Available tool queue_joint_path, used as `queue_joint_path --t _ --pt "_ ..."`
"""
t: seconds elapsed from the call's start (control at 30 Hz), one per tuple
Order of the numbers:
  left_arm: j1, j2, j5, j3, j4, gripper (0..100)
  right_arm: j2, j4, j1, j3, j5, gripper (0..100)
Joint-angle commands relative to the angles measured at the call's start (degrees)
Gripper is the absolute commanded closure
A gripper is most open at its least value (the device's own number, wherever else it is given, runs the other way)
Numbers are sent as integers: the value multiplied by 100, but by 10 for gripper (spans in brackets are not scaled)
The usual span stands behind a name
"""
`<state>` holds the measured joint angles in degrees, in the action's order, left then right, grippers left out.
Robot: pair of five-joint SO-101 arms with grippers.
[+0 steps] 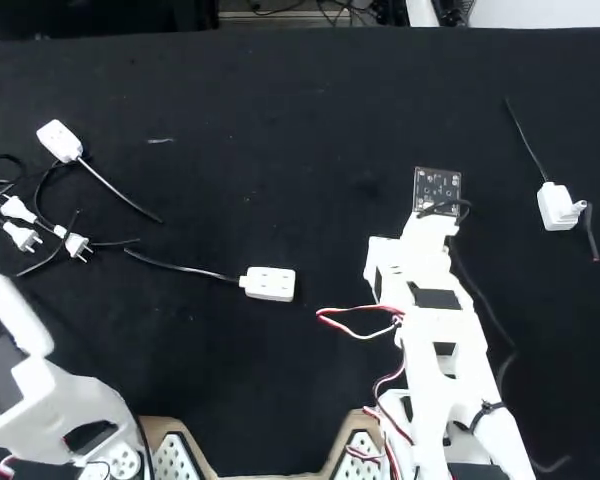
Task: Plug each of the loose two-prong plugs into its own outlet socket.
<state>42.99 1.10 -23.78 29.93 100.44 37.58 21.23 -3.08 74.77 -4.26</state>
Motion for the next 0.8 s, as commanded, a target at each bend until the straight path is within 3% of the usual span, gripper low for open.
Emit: queue_joint_path --t 0.0,0.17,0.47,0.6,0.77 --pt "-1007 -492 158 -936 44 970 101 -97 26 -277 9 800" --pt "-2527 -1081 756 -1965 26 970 110 -97 -396 -356 -44 800" --pt "-6141 -1512 2013 -2308 -202 970 110 -88 -1196 -541 -413 800" --pt "-7090 -1319 2048 -2308 -791 967 110 -97 -1266 -541 -484 800" --pt "-7714 -668 2048 -2308 -1398 966 92 -114 -1257 -532 -484 800"
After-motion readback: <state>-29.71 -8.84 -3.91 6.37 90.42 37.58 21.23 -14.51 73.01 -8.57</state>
